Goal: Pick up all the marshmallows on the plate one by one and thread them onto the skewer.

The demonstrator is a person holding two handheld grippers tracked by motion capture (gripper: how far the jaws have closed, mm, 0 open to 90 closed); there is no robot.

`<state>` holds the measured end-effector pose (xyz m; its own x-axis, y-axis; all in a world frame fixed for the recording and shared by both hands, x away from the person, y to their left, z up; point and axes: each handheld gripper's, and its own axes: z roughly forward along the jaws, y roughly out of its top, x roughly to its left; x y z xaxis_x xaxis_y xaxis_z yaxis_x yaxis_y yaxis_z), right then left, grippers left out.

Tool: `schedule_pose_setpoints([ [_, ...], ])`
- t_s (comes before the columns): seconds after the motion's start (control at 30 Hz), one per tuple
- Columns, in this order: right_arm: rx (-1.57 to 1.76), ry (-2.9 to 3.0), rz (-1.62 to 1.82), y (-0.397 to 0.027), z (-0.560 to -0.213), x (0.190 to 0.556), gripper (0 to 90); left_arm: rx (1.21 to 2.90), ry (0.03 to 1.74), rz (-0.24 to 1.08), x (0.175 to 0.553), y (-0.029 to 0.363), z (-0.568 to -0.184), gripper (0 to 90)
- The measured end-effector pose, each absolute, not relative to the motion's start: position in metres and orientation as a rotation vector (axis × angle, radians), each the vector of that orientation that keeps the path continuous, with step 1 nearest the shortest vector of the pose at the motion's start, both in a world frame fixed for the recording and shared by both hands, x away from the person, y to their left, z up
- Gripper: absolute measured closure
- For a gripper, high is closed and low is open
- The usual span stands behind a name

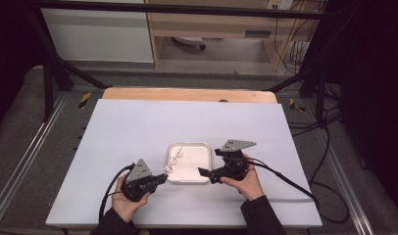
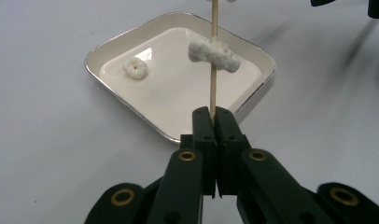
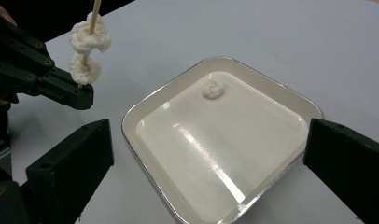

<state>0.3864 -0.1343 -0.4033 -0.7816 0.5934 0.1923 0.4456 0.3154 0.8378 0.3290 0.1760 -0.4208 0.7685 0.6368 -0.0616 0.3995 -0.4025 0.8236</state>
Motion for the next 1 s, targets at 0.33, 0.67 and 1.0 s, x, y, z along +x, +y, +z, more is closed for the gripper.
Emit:
schedule_pose_setpoints([
  [0.33,1.0,2.373,1.486,-0.133,-0.398,0.396,1.4,2.075,0.799,0.334,0.327,0.192,-0.42,88.6],
  [0.67,1.005,2.392,1.414,-0.11,-0.396,0.408,0.6,2.061,0.828,0.329,0.326,0.206,-0.423,88.6],
  [1.0,0.987,2.429,1.292,-0.074,-0.402,0.424,2.9,2.064,0.83,0.324,0.326,0.208,-0.426,88.6],
])
